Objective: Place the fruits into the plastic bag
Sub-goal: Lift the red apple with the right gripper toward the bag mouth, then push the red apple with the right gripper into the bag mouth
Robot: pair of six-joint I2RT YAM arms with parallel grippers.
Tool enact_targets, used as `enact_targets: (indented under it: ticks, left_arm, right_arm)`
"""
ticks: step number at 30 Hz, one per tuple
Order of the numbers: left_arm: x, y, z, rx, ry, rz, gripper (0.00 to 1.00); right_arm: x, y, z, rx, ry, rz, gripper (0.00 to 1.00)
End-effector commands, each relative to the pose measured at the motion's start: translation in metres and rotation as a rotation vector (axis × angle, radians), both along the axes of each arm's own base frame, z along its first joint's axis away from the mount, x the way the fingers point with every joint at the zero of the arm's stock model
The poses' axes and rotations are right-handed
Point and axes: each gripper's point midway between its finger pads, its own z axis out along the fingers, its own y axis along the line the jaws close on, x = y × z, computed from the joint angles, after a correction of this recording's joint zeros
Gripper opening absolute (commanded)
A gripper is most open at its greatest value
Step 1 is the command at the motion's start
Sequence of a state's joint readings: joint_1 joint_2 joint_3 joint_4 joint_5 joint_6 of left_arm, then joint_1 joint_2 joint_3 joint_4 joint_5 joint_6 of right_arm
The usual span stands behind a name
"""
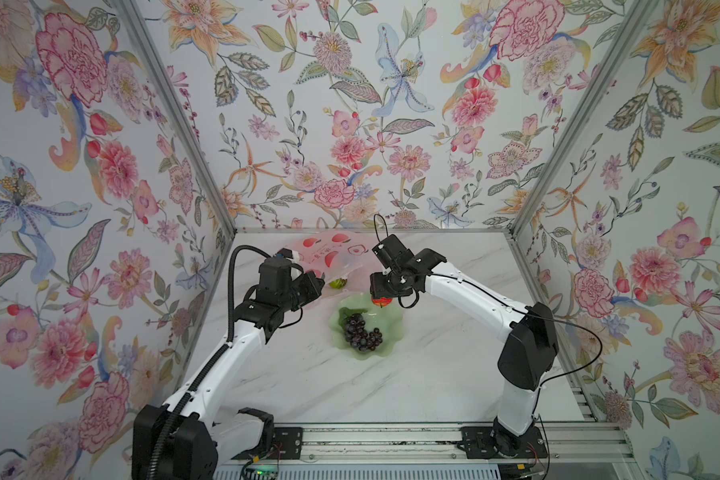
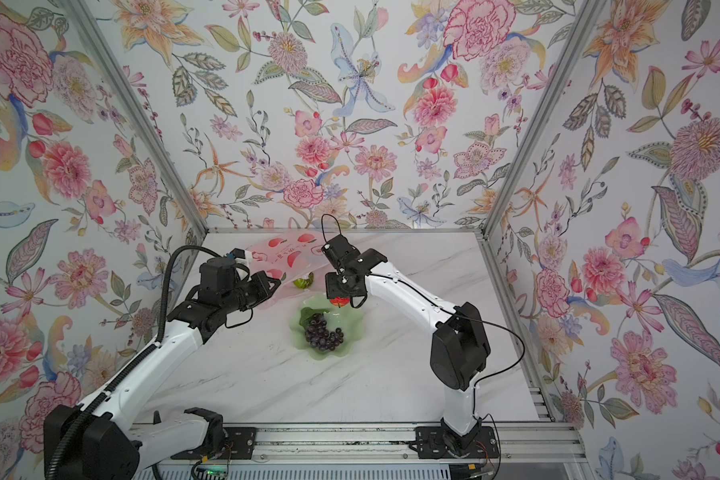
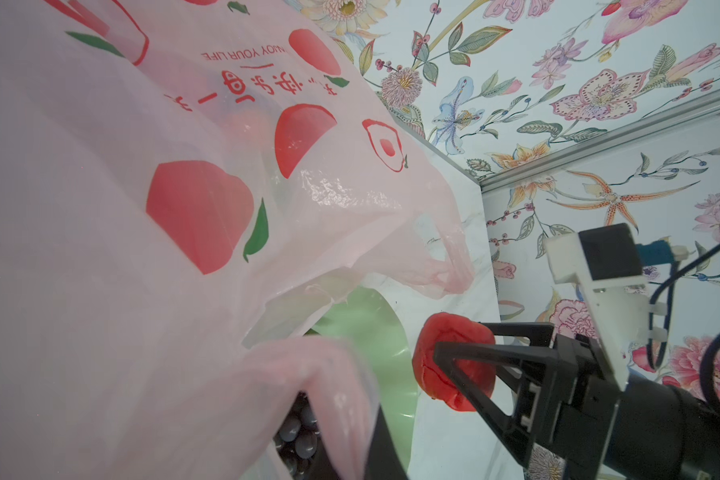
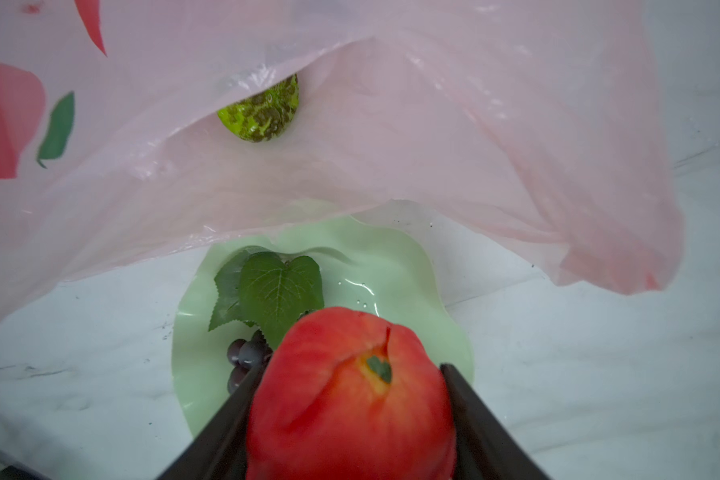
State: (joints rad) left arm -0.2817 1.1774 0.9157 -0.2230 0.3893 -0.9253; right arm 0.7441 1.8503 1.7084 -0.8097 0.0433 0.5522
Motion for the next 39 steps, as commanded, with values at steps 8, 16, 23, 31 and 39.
enact_targets:
  ticks: [8, 16, 23, 31, 39]
  left_arm:
    - [-0.004, -0.008, 0.001, -0.013, -0.005, -0.033, 0.00]
    - [-0.004, -0.008, 0.002, -0.008, -0.010, -0.034, 0.00]
    - [-0.004, -0.008, 0.003, 0.003, -0.012, -0.041, 0.00]
    - [-0.002, -0.007, 0.006, 0.022, -0.020, -0.045, 0.00]
    - [0.002, -0.005, 0.009, 0.039, -0.028, -0.038, 0.00]
  right_arm:
    - [0.042, 0.005, 0.036, 0.597, 0.070, -0.300, 0.56]
    - [0.075, 0.032, 0.002, 0.629, 0.161, -0.346, 0.56]
    - [0.099, 0.054, -0.036, 0.642, 0.218, -0.401, 0.56]
    - [0.120, 0.055, -0.069, 0.633, 0.233, -0.476, 0.58]
    - [0.131, 0.052, -0.054, 0.634, 0.146, -0.438, 0.57]
